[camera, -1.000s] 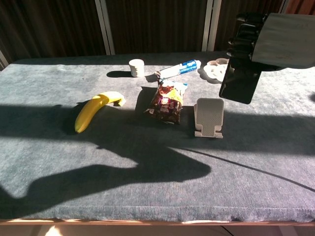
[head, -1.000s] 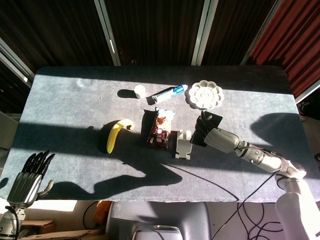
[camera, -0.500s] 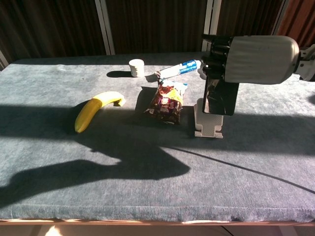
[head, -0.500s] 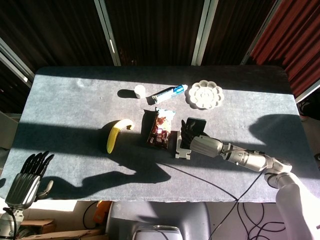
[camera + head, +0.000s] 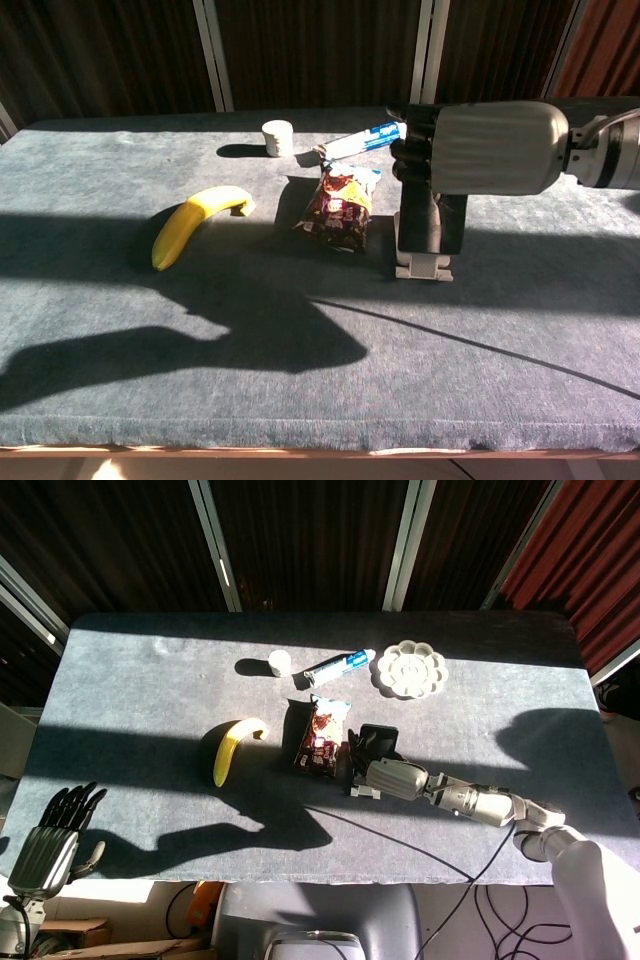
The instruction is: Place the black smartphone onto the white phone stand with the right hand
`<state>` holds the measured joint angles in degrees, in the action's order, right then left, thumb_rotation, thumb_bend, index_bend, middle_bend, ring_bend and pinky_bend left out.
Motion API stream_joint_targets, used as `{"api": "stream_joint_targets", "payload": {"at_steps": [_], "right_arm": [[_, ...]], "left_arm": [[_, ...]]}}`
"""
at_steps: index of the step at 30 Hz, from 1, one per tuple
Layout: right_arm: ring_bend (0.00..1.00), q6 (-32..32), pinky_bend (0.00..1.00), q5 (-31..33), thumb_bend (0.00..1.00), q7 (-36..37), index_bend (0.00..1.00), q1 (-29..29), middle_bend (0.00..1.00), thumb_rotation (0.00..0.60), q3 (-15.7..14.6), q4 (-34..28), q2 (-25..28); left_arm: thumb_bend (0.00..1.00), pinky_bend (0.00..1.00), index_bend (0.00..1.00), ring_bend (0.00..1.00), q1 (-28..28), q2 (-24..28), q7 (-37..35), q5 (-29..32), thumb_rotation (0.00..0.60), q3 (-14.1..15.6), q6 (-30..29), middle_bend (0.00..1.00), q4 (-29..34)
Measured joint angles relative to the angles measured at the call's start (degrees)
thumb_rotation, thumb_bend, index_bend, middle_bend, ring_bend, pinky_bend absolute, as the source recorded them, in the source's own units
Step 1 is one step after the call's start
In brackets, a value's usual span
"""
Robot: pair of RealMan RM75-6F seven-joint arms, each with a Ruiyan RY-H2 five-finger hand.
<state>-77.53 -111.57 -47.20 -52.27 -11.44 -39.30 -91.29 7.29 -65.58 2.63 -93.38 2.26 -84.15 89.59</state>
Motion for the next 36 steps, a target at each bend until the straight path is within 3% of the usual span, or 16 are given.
{"api": "stream_joint_targets", "payload": {"at_steps": [16, 32, 36], "right_arm": [[0.52, 4.09, 0.30, -0.74, 0.39, -4.72, 0.98, 0.49, 0.71, 0.600, 1.64, -4.60, -0.32], [0.52, 4.32, 0.30, -0.99, 0.39, -4.47, 0.97, 2.42, 0.71, 0.600, 3.01, -2.35, -2.95], [0.51, 4.27, 0.30, -1.11, 0.38, -4.58, 0.93, 2.76, 0.71, 0.600, 3.12, -1.56, -3.22]], "left_arm": [[0.39, 0.05, 0.00, 0.00, -0.52, 0.18, -0.64, -1.76, 0.600, 0.57, -1.42, 0.00, -0.29], [0.39, 0.05, 0.00, 0.00, -0.59, -0.27, 0.53, -2.62, 0.600, 1.12, -1.15, 0.00, -0.30], [0.39, 0.05, 0.00, 0.00, -0.56, -0.30, 0.73, -2.63, 0.600, 1.17, -0.98, 0.00, -0.24]]}}
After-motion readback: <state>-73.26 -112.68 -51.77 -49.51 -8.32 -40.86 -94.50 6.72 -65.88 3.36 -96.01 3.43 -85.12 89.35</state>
